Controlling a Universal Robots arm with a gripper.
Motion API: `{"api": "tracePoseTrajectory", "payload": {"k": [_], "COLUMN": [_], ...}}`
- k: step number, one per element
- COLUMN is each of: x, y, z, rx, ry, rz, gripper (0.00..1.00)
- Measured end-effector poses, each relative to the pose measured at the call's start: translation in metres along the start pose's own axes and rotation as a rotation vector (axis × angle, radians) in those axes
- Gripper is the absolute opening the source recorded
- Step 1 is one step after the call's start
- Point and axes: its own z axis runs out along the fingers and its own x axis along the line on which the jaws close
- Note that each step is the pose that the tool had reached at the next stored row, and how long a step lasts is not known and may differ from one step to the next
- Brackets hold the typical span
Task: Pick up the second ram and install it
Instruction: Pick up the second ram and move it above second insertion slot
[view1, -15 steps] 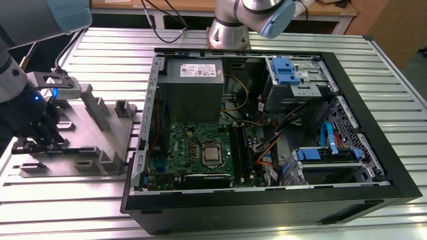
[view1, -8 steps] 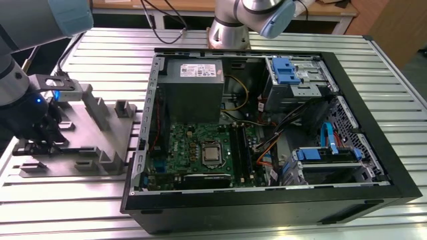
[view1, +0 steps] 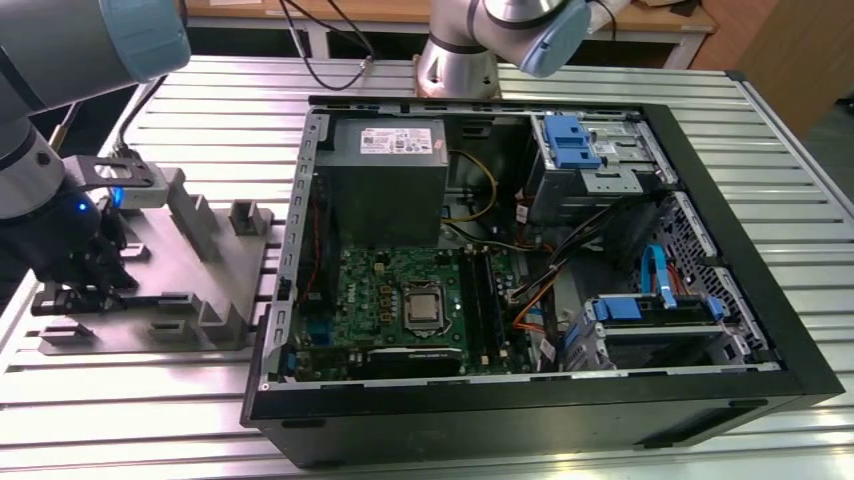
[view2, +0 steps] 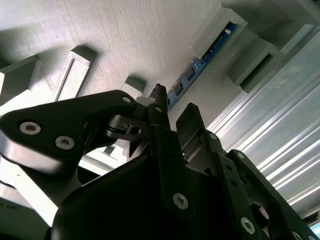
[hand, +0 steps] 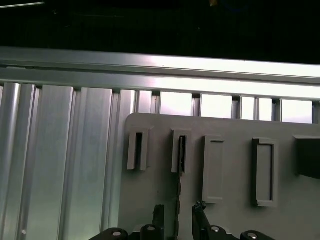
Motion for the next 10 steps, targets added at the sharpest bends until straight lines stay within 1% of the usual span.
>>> {"api": "tracePoseTrajectory", "payload": {"k": [3,5,6,7,8,10], "x": [0.0000,0.0000,0.0000,0.0000,0.0000,0.0000], "y": [0.0000,0.0000,0.0000,0.0000,0.0000,0.0000], "z": [0.0001,0.0002,0.0002,0.0002,0.0003,0.0003], "rx": [0.0001,0.0001,0.0001,0.0001,0.0001,0.0001], "ry": [-0.0001,-0.0001,-0.0001,-0.0001,-0.0001,-0.0001], "rz": [0.000,0.000,0.000,0.000,0.000,0.000], "gripper": [0.36,0.34,0.27,0.27,0.21,0.21]}}
